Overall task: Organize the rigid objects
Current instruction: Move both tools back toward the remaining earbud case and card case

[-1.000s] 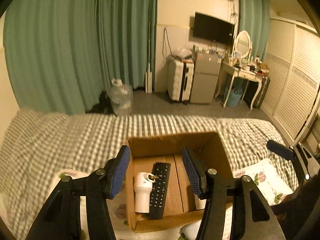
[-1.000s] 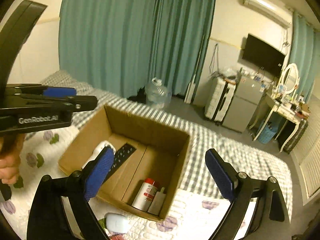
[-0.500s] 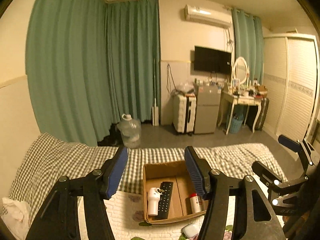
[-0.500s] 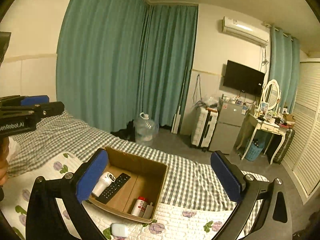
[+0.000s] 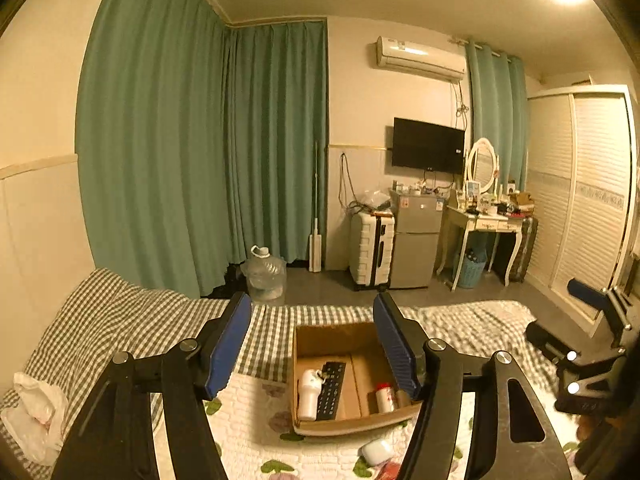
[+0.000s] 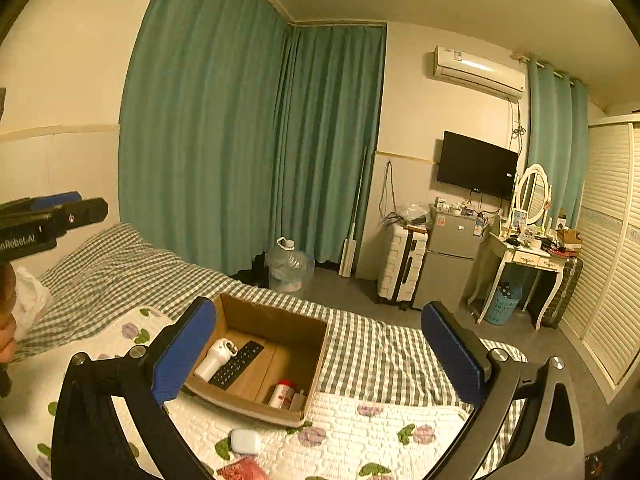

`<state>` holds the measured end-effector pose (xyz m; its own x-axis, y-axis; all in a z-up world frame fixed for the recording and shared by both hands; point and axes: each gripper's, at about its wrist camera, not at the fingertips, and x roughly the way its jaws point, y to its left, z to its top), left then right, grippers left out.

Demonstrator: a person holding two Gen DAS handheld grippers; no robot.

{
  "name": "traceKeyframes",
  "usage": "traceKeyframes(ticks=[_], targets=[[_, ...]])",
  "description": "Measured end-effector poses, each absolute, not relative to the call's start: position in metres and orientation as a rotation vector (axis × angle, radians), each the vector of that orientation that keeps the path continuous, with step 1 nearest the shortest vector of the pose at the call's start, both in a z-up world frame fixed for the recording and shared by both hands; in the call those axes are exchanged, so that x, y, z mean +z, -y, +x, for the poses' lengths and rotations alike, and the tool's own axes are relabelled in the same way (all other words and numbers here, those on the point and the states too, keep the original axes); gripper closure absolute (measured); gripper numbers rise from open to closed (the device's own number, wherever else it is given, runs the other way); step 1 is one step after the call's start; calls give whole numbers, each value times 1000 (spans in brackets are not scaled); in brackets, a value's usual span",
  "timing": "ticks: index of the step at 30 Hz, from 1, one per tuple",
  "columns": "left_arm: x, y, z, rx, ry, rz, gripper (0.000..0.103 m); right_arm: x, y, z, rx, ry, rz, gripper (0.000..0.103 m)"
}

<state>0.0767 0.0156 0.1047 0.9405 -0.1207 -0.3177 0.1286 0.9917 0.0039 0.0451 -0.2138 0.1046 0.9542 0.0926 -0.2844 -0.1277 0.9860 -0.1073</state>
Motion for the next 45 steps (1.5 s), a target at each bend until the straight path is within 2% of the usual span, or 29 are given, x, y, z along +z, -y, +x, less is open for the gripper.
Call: traceKeyframes(ticks=[15, 34, 45], targets=[[-3, 21, 72, -208, -454, 65, 37, 28, 220, 56, 111, -388, -155, 0], [-162, 63, 72, -369, -911, 68, 37, -90, 234, 109, 161, -636, -70, 0], [-178, 61, 69, -434, -970, 6, 37, -152, 226, 137, 206, -861, -61, 0]])
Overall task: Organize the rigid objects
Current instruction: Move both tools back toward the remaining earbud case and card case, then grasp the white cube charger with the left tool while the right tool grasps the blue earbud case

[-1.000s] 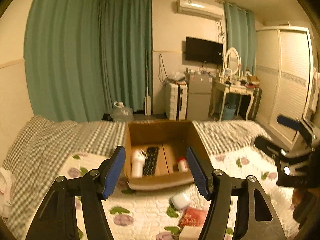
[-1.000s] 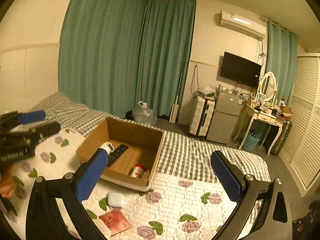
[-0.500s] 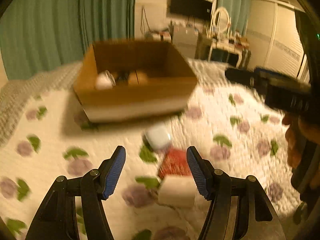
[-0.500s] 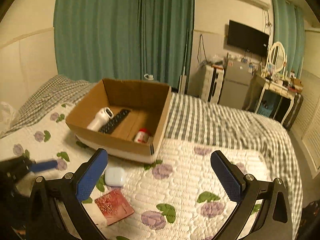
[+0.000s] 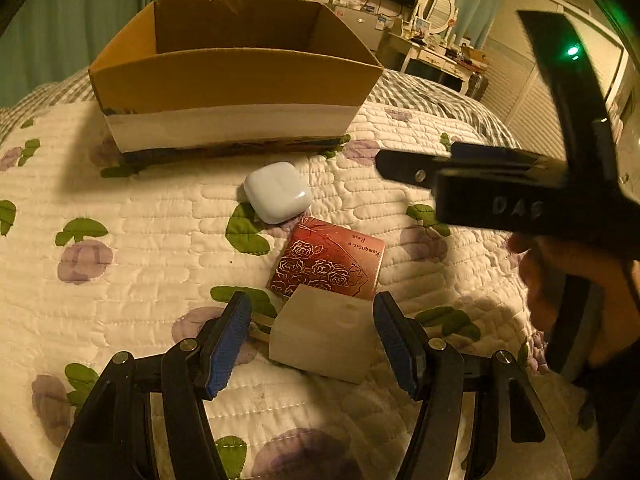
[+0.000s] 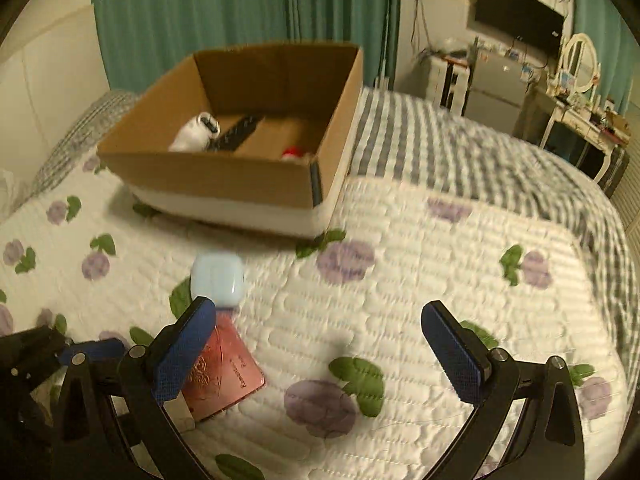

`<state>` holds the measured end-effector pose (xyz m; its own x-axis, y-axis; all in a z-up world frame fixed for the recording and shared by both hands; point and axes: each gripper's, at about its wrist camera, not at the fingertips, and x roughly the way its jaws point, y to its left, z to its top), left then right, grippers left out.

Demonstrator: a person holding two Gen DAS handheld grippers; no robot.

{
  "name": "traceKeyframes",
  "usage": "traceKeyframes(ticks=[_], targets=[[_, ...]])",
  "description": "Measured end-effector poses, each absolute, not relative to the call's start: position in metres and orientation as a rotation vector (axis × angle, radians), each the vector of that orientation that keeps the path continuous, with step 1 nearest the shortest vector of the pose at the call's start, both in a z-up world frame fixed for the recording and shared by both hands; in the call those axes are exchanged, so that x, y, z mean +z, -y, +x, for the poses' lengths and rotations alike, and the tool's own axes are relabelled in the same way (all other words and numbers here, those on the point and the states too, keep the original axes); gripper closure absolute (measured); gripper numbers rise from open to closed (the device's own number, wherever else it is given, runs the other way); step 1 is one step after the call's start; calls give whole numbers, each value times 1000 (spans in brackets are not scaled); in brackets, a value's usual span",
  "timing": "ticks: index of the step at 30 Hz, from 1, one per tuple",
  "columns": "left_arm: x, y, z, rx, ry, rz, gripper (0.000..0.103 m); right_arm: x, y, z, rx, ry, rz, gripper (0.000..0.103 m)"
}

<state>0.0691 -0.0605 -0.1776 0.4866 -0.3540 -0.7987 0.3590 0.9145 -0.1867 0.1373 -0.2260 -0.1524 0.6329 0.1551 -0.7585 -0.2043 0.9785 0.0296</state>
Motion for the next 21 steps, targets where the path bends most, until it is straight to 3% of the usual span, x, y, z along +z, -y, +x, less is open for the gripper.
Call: traceKeyframes(ticks=[10, 13, 21], targets=[[-185, 63, 67, -476, -1031, 6, 37, -167, 213, 158, 248, -923, -62, 0], [-192, 67, 69, -458, -1021, 27, 46, -171, 201, 165, 275, -937, -74, 0], [-187, 53, 67, -454, -1000, 12, 47, -181, 168, 181, 331, -967, -121, 0]])
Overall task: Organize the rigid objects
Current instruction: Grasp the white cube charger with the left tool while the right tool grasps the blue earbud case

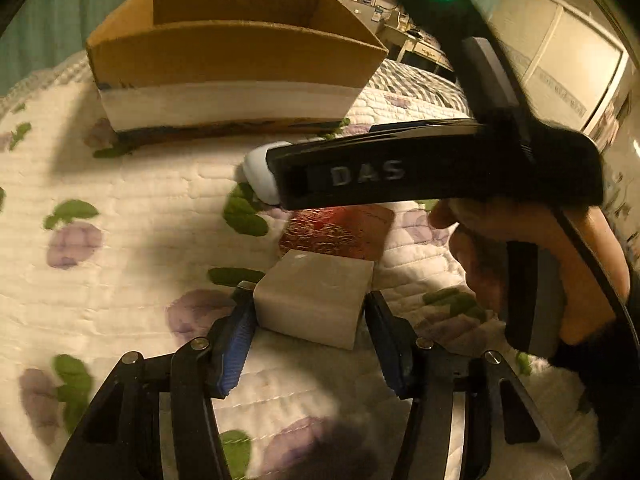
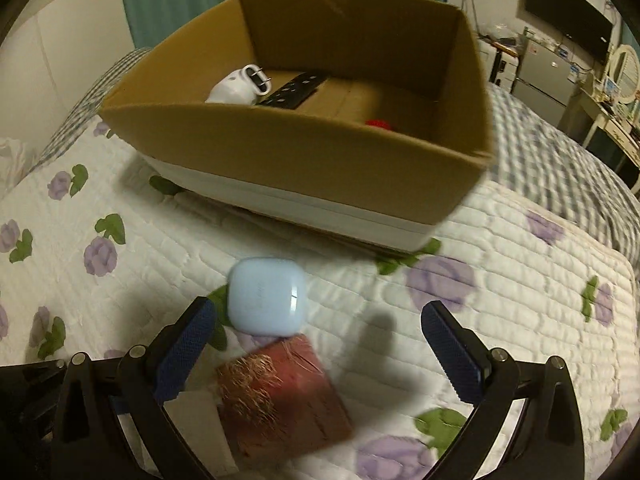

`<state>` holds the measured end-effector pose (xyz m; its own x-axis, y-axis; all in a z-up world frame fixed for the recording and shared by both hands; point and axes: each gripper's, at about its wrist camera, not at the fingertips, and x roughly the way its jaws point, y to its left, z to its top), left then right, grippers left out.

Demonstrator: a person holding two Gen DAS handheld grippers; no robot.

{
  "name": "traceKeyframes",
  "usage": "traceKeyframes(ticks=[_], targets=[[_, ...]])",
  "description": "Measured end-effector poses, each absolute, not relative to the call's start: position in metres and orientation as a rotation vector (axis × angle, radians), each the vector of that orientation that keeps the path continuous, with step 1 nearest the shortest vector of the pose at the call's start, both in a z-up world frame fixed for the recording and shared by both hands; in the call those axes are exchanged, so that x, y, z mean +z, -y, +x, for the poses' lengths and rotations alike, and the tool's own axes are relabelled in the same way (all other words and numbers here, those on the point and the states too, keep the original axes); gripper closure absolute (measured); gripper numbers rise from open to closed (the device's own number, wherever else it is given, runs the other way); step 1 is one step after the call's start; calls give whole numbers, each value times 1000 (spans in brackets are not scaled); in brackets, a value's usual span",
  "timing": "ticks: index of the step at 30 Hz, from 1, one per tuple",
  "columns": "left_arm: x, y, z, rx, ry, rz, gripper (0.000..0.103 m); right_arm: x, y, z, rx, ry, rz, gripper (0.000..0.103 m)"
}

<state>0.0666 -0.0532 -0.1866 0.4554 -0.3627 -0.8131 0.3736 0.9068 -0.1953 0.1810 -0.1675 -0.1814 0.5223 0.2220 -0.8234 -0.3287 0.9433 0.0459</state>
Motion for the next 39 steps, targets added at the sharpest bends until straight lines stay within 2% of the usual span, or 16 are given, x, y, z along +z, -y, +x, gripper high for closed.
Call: traceKeyframes(ticks=[6, 9, 12, 14, 16, 29, 39], targets=[[-175, 20, 63, -378, -980, 12, 47, -191, 157, 184, 339, -986, -118, 0], [-170, -9, 66, -303, -969, -30, 47, -198, 153, 186, 340, -1003, -108, 7], [-166, -36, 70, -209, -946, -45, 47, -202, 148, 188, 341, -1019, -116, 26], [-163, -46, 73, -175, -937, -70, 47, -206, 139, 188, 340, -1029, -144, 44], [-160, -50, 75, -156, -922, -77, 47, -208, 132, 186, 355, -1031, -170, 53], [-131, -34, 78, -167, -835, -26, 47, -185, 164, 145, 326, -967, -76, 53], [-94, -33, 61, -170, -770, -19, 47, -134, 183, 106, 279, -850, -30, 53]])
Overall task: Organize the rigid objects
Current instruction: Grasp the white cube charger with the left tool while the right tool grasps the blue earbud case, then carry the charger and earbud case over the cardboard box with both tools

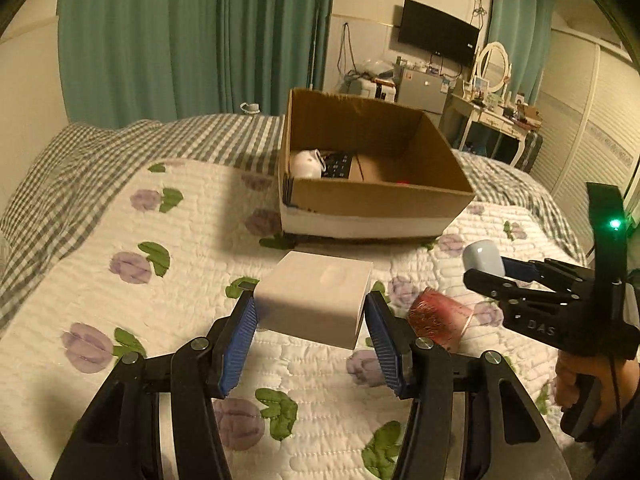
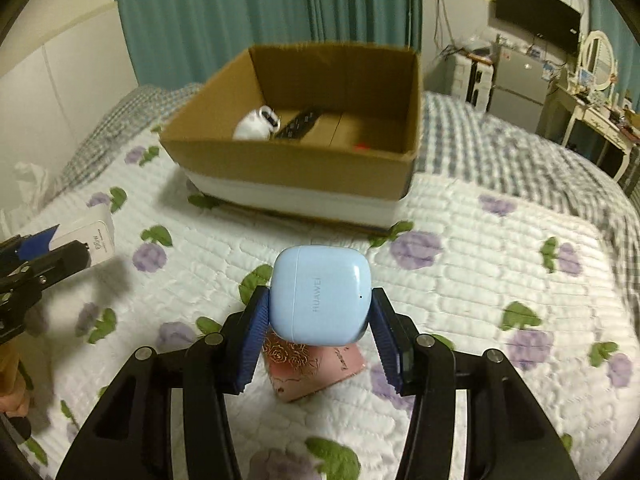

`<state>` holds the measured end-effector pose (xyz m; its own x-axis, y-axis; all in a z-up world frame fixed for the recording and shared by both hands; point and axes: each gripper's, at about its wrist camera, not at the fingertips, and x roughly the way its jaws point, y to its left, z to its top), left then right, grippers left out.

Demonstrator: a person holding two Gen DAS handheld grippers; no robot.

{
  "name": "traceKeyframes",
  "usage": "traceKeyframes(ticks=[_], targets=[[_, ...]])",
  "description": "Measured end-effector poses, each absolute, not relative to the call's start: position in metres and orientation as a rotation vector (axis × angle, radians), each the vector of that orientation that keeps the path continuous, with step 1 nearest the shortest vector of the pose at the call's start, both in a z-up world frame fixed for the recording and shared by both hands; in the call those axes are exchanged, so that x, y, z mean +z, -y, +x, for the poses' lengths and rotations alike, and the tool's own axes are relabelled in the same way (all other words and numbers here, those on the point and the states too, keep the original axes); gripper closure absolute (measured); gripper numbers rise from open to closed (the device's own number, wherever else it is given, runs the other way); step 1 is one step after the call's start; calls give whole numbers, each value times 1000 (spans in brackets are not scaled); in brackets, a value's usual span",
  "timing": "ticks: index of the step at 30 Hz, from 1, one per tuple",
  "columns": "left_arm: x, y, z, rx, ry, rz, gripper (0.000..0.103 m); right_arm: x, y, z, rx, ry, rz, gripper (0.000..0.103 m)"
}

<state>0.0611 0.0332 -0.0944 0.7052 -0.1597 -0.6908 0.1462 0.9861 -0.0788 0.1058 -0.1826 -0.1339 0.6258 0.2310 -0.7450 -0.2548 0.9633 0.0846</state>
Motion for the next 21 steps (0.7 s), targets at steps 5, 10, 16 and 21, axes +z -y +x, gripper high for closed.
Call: traceKeyframes(ticks=[5, 10, 16, 21], targets=[[-67, -31, 52, -168, -707, -8, 47, -104, 191, 89, 265, -789, -23, 53], [-34, -30, 48, -176, -631, -11, 47, -64, 194, 73, 276, -709, -9, 53], [0, -29, 47, -182, -556, -13, 47, -19, 195, 62, 283, -612, 12, 53], [23, -30, 53, -185, -497, -13, 47, 17, 199, 60, 297, -530, 37, 53]])
